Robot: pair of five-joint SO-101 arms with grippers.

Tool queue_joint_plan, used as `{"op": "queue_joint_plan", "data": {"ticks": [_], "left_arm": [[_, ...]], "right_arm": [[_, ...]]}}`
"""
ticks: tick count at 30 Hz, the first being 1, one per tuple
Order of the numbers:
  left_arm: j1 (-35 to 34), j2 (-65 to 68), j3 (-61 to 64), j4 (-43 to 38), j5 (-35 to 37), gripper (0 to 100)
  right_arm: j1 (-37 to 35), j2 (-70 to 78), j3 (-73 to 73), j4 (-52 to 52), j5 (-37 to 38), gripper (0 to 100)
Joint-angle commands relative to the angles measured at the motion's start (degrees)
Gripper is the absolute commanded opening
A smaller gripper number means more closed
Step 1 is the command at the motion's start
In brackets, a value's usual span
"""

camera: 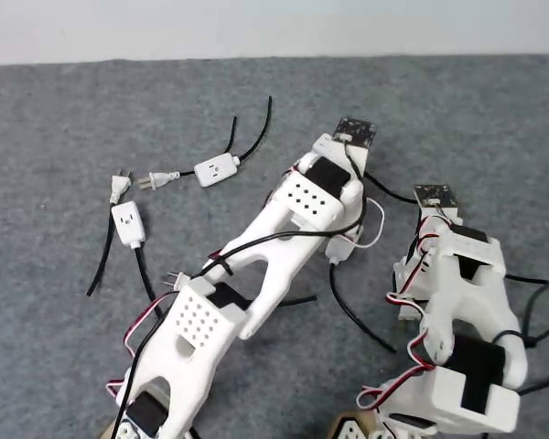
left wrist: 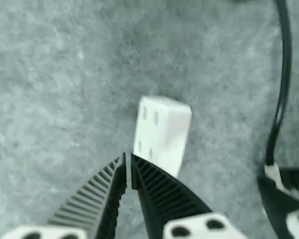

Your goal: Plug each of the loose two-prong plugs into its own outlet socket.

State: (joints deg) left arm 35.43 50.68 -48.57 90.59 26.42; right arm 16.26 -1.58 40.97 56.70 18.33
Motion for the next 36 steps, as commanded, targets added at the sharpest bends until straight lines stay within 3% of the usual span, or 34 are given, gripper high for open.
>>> {"op": "queue_joint_plan", "data": {"ticks": [1,20,36], "left_arm": [[-0.1,1.8,-4.4,-1.8,0.9,1],[4.8,19.4,-32.5,9.8,-2.3,1],[4.9,16.9,-32.0,10.1,-2.4,1]], "right_arm": [[-0.1,0.3,-3.2,-1.3,0.7,0.8],[0.7,0.2,-3.2,-1.3,0.7,0.8],[0.8,0.1,-3.2,-1.3,0.7,0.8]]}}
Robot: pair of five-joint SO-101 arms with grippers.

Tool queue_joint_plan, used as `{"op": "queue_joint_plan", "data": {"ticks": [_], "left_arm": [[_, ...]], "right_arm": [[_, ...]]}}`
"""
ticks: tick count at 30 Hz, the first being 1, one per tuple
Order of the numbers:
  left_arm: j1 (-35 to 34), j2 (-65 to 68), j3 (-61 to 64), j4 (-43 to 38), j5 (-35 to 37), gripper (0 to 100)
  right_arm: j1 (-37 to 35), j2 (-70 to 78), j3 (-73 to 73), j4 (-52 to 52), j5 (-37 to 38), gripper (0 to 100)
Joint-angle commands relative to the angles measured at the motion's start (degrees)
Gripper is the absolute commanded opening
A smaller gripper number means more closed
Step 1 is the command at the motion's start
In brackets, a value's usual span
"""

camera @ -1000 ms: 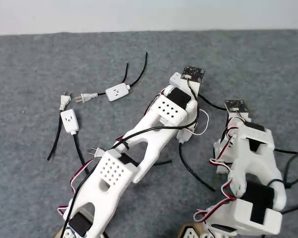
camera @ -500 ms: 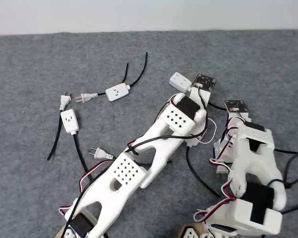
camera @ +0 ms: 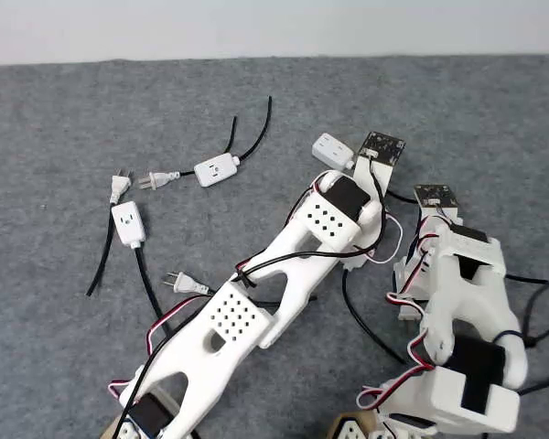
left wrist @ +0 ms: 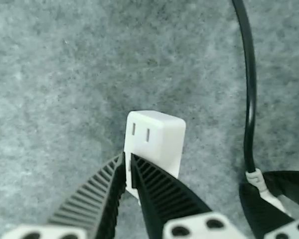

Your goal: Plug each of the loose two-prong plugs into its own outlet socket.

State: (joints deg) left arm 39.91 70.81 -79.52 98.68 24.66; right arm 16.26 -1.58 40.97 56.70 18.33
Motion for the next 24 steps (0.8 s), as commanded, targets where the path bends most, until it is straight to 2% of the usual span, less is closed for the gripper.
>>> {"op": "queue_joint_plan", "data": {"ticks": [1,10,19,24], "left_arm": [[0.7,-3.3,-1.0,2.0,-0.6,1],[2.0,-2.6,-0.5,2.0,-0.6,1],[6.9,-1.5,7.1,-0.4,-0.6,1],[8.7,-1.1,7.0,-0.4,-3.9,1]], "right_arm": [[0.8,0.0,-3.2,-1.3,0.7,0.8],[3.1,-0.1,-3.4,-1.3,0.4,0.8],[6.5,-0.2,-3.8,-2.4,-1.1,0.8],[8.7,-2.3,-4.8,-2.4,-0.6,0.8]]}}
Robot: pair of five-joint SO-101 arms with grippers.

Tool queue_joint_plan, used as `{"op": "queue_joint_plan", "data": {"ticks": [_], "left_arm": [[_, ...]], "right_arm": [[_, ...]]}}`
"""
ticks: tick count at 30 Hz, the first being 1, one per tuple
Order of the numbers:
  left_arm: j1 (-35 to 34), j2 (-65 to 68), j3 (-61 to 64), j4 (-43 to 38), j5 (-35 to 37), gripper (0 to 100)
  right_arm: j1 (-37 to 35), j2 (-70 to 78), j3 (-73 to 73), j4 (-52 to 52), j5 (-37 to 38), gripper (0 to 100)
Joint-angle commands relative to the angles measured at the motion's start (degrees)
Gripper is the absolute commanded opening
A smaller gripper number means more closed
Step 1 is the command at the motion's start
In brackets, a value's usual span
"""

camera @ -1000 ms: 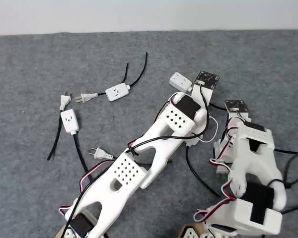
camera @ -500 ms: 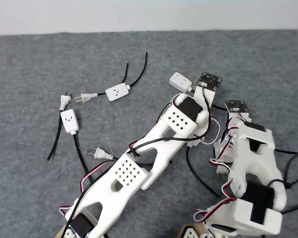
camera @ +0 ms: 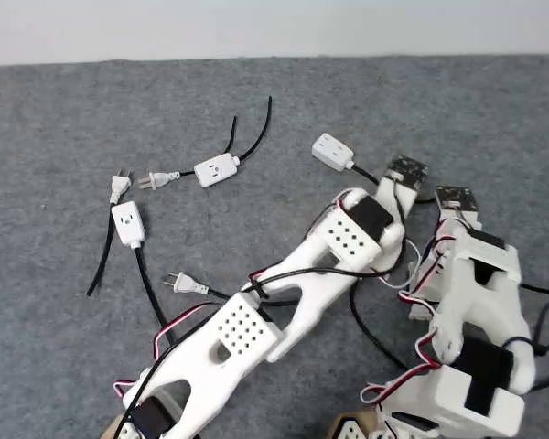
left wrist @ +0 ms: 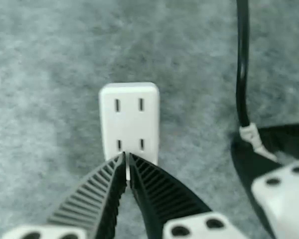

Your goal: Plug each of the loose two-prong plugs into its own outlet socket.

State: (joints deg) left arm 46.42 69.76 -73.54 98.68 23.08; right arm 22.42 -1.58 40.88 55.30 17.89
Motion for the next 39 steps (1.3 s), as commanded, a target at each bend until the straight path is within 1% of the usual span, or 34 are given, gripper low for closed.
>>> {"op": "queue_joint_plan", "data": {"ticks": [1,3,5,8,12,16,20,22,26,30,33,37,39], "left_arm": [[2.6,0.0,1.1,-0.4,-3.1,1],[2.9,0.1,1.3,-0.3,-3.5,2],[2.9,0.2,1.3,0.4,-3.6,2],[2.9,0.3,1.5,1.7,-3.6,2],[2.6,0.3,1.5,1.7,-3.6,2],[2.8,0.3,1.5,1.8,-4.1,1],[4.7,-0.4,2.0,2.1,-10.1,1],[5.6,-1.9,3.7,2.2,-10.2,1],[6.0,-10.3,13.7,2.1,-10.5,1],[6.0,-20.7,26.8,0.1,-10.4,1],[6.7,-28.5,39.3,-5.4,-8.5,1],[9.7,-41.1,56.5,-13.0,-9.2,1],[10.2,-46.3,63.6,-15.8,-9.2,1]], "right_arm": [[2.9,-3.6,-5.5,-0.8,-0.1,0.8],[2.9,-6.9,-8.1,1.3,0.6,0.8],[2.9,-11.1,-12.6,6.5,3.3,0.8],[2.0,-15.8,-20.0,12.5,4.7,0.8],[-0.8,-15.3,-25.8,16.2,4.8,0.8],[-2.9,-10.9,-26.4,14.2,4.7,0.8],[-2.9,-7.3,-26.5,6.7,5.6,0.8],[-2.9,-6.5,-26.8,3.8,8.0,0.8],[-3.9,-5.1,-30.7,3.2,9.8,0.8],[-4.8,-4.3,-35.7,6.6,9.6,0.8],[-6.2,-3.1,-37.8,9.0,9.3,0.8],[-8.4,-1.8,-38.1,9.1,9.1,0.8],[-10.5,-1.1,-37.8,9.5,7.1,0.8]]}}
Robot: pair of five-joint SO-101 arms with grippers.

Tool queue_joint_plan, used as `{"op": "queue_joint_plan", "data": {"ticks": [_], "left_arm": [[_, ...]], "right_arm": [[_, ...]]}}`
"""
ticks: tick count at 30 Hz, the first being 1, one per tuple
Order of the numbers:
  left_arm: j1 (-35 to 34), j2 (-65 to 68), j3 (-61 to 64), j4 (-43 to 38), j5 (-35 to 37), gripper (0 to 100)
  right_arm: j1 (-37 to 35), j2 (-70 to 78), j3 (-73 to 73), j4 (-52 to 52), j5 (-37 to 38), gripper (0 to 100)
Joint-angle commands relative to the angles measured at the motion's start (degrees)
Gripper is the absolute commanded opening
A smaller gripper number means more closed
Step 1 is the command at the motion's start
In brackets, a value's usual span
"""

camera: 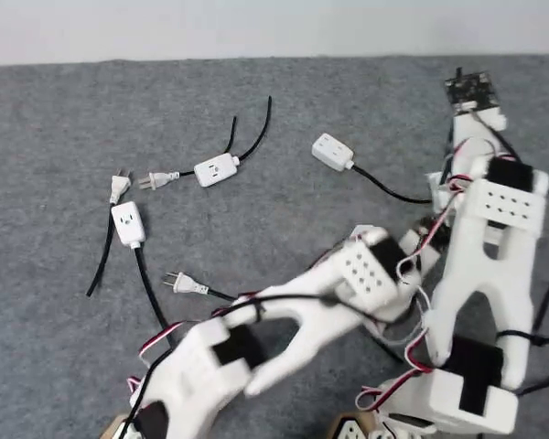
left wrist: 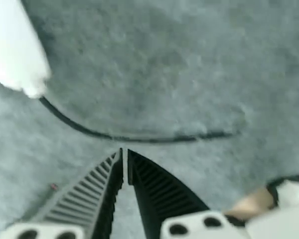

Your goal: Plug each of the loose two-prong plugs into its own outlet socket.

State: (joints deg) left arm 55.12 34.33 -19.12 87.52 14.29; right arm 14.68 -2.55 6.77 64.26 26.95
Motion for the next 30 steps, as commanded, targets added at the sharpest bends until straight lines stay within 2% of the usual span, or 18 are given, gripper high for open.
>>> {"op": "queue_joint_plan", "data": {"ticks": [1,5,9,14,17,20,22,25,30], "left_arm": [[1.4,-13.1,13.0,-6.8,-0.4,1],[-2.6,-21.3,25.9,-12.8,-0.4,1],[-12.8,-32.6,39.3,-16.0,-3.3,1],[-29.6,-54.3,59.3,-22.5,-8.4,1],[-44.6,-68.3,68.9,-23.1,-11.1,1],[-58.9,-77.1,76.3,-23.3,-17.5,1],[-64.8,-78.3,80.3,-24.8,-21.5,1],[-69.4,-76.3,84.6,-29.5,-24.8,1],[-71.0,-69.7,82.2,-30.9,-25.6,1]], "right_arm": [[-4.1,0.2,-3.6,0.7,-3.2,0.8],[-9.7,0.7,-2.7,1.2,-8.6,0.8],[-14.2,0.5,-3.0,3.4,-13.9,0.8],[-17.4,0.5,-3.0,7.3,-18.8,0.8],[-18.9,0.7,-2.5,8.9,-19.8,0.8],[-19.8,0.7,-0.8,8.6,-19.8,0.8],[-20.4,0.5,0.6,7.3,-19.8,0.8],[-21.6,0.7,3.6,2.5,-21.5,0.8],[-21.1,1.0,12.8,-12.7,-22.8,0.8]]}}
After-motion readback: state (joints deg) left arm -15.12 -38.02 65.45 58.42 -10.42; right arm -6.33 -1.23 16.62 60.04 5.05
